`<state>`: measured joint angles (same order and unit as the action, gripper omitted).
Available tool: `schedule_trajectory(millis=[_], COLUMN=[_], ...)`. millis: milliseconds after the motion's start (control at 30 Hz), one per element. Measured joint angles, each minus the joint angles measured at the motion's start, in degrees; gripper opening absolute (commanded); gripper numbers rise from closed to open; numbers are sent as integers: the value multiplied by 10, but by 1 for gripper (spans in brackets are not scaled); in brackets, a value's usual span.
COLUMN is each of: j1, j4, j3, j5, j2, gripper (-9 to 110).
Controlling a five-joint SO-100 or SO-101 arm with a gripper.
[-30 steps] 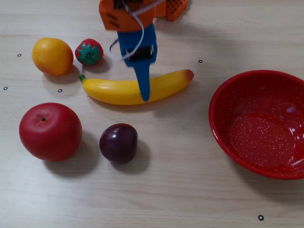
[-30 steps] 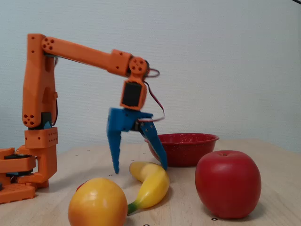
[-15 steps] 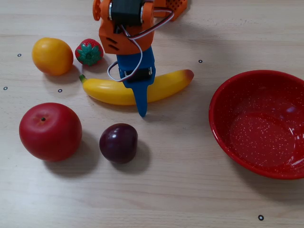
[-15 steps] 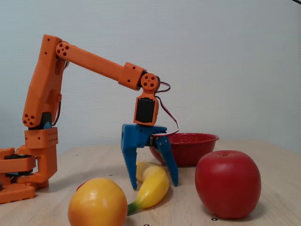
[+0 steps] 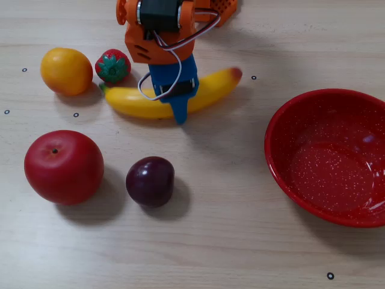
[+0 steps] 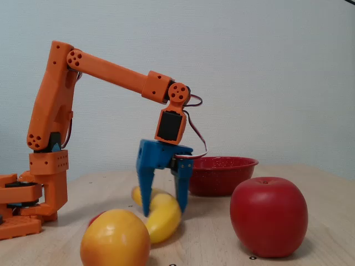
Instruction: Put the banana in the red bowl.
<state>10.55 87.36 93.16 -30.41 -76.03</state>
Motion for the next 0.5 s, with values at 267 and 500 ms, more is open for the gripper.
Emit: schedule_trajectory(millis=[267, 500], j1=[-19, -81], j4=[174, 174], j3=[-249, -333], j5=[51, 89], j2=[-81, -89], gripper=[0, 0])
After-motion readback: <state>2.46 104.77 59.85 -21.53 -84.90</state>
